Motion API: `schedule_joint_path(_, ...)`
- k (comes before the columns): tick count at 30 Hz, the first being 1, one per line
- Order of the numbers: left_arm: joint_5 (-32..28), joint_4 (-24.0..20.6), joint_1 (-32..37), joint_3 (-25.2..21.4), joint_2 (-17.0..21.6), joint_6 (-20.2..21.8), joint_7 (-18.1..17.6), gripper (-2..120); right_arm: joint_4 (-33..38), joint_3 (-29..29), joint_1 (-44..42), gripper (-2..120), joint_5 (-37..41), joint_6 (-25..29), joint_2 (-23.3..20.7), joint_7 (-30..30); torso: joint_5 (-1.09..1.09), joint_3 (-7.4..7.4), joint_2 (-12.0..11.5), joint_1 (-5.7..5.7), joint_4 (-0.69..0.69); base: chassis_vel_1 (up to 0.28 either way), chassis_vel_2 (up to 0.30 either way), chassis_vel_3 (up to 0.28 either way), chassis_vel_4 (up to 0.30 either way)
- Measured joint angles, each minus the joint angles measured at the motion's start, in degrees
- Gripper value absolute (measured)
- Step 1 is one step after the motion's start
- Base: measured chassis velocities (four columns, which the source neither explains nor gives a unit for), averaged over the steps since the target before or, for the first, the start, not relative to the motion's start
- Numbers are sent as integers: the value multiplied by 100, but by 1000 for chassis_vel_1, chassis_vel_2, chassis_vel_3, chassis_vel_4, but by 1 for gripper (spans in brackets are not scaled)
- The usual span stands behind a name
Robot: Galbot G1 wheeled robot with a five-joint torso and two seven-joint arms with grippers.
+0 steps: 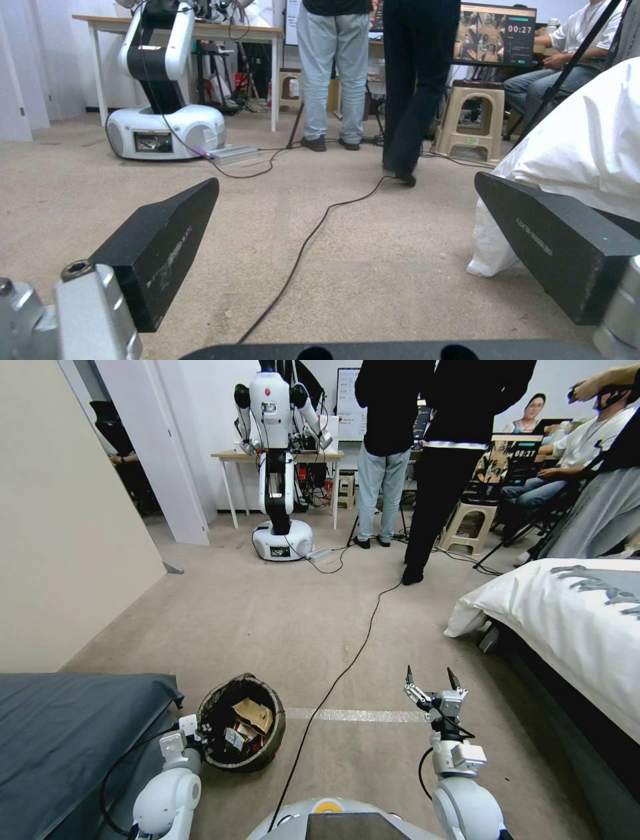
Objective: Pick up the trash bin, then pick up the garbage from the floor and place it into the trash bin.
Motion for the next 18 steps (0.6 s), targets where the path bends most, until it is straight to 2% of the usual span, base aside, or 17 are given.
schedule_joint_path(2,0,0,-3,5,-2,0,0,1,-1,0,-3,100,1,1,-2,0,0,0,0,0,0,0,0,0,0)
schedule_joint_path(5,1,3,-26,31,-8,1,-16,14,-1,3,-5,100,8,7,-6,1,-8,1,-1,0,-2,0,0,0,0)
schedule_joint_path(7,0,4,-30,35,-9,3,-16,18,0,3,-5,100,10,8,-7,2,-9,1,-1,1,-3,0,0,0,0)
schedule_joint_path(8,-4,5,-36,49,-10,31,-18,32,-2,-4,-7,100,11,12,-6,3,-11,2,-1,1,-3,0,0,0,0)
schedule_joint_path(9,-4,5,-36,49,-10,31,-18,32,-2,-4,-7,100,11,12,-6,3,-11,2,-1,1,-3,0,0,0,0)
schedule_joint_path(12,-24,-24,-36,56,-14,37,-19,49,-4,-27,-13,100,9,15,-4,4,-11,2,-2,1,-3,0,0,0,0)
schedule_joint_path(14,-28,-29,-36,57,-15,38,-19,51,-5,-28,-13,100,9,15,-4,4,-10,2,-2,1,-3,0,0,0,0)
schedule_joint_path(16,-56,-76,-37,65,-18,42,-19,63,-6,-39,-16,100,6,17,-4,4,-10,3,-2,1,-3,0,0,0,0)
schedule_joint_path(17,-56,-76,-37,65,-18,42,-19,63,-6,-39,-16,100,6,17,-4,4,-10,3,-2,1,-3,0,0,0,0)
schedule_joint_path(18,-64,-97,-37,70,-20,46,-17,69,-7,-46,-18,100,6,17,-5,4,-9,3,-3,1,-4,0,0,0,0)
